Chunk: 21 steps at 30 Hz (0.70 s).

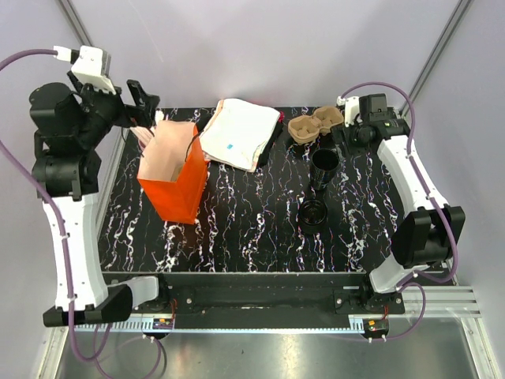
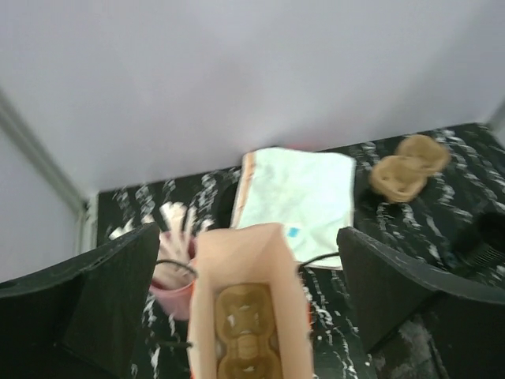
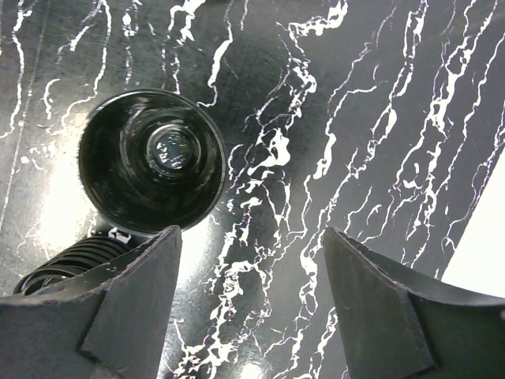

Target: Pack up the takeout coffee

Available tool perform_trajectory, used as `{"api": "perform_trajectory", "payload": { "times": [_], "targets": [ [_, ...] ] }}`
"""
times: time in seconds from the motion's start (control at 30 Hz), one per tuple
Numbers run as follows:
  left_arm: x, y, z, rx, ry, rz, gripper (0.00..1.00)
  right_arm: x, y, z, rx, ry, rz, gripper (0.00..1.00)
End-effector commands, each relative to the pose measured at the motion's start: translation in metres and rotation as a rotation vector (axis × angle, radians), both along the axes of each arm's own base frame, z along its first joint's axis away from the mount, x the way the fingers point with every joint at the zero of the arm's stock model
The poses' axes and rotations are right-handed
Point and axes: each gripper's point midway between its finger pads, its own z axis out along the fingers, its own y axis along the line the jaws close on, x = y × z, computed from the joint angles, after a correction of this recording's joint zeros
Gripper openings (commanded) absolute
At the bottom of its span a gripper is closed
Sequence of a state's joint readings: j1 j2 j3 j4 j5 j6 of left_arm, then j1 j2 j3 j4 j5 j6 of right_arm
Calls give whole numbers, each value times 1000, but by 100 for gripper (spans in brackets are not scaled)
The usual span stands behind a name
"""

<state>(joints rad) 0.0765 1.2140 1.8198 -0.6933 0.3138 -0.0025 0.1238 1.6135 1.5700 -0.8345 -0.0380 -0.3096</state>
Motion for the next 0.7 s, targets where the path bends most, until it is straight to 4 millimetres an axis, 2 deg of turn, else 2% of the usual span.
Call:
{"api": "perform_trajectory", "payload": {
  "times": [0.0, 0.07, 0.1, 0.17, 0.2, 0.27, 0.3, 0.33, 0.37, 0.4, 0.47, 0.5, 0.57, 0.63, 0.67],
  "targets": [
    [-34, -64, 18, 53, -64, -321, 99, 10, -1, 0, 23, -16, -14, 77],
    [-36, -76, 12, 92, -55, -335, 99, 14, 4, -3, 40, -7, -5, 75],
    [-41, -96, 3, 118, -41, -394, 99, 14, 6, -5, 53, -1, 2, 74],
    [-37, -107, -8, 148, -18, -393, 99, 19, 10, -8, 71, 10, 8, 71],
    [-43, -127, -20, 178, 0, -456, 99, 20, 14, -10, 86, 15, 17, 70],
    [-39, -141, -38, 224, 36, -462, 99, 24, 17, -14, 98, 29, 18, 66],
    [-42, -161, -56, 257, 71, -518, 99, 25, 19, -15, 107, 33, 21, 66],
    [-42, -168, -65, 278, 86, -526, 99, 28, 19, -17, 109, 35, 23, 63],
    [-43, -183, -79, 307, 111, -569, 99, 29, 20, -17, 110, 37, 24, 61],
    [-43, -190, -95, 328, 140, -587, 99, 32, 20, -18, 109, 38, 21, 59],
    [-43, -204, -114, 347, 169, -626, 99, 34, 19, -18, 106, 38, 17, 54],
    [-42, -209, -134, 360, 211, -640, 99, 35, 19, -19, 105, 41, 14, 52],
    [-39, -217, -158, 353, 242, -663, 99, 35, 20, -20, 109, 46, 16, 47],
    [-39, -221, -171, 344, 250, -679, 99, 36, 21, -23, 112, 51, 16, 43],
    [-39, -223, -185, 347, 269, -688, 99, 36, 21, -24, 114, 54, 14, 41]
  ]
}}
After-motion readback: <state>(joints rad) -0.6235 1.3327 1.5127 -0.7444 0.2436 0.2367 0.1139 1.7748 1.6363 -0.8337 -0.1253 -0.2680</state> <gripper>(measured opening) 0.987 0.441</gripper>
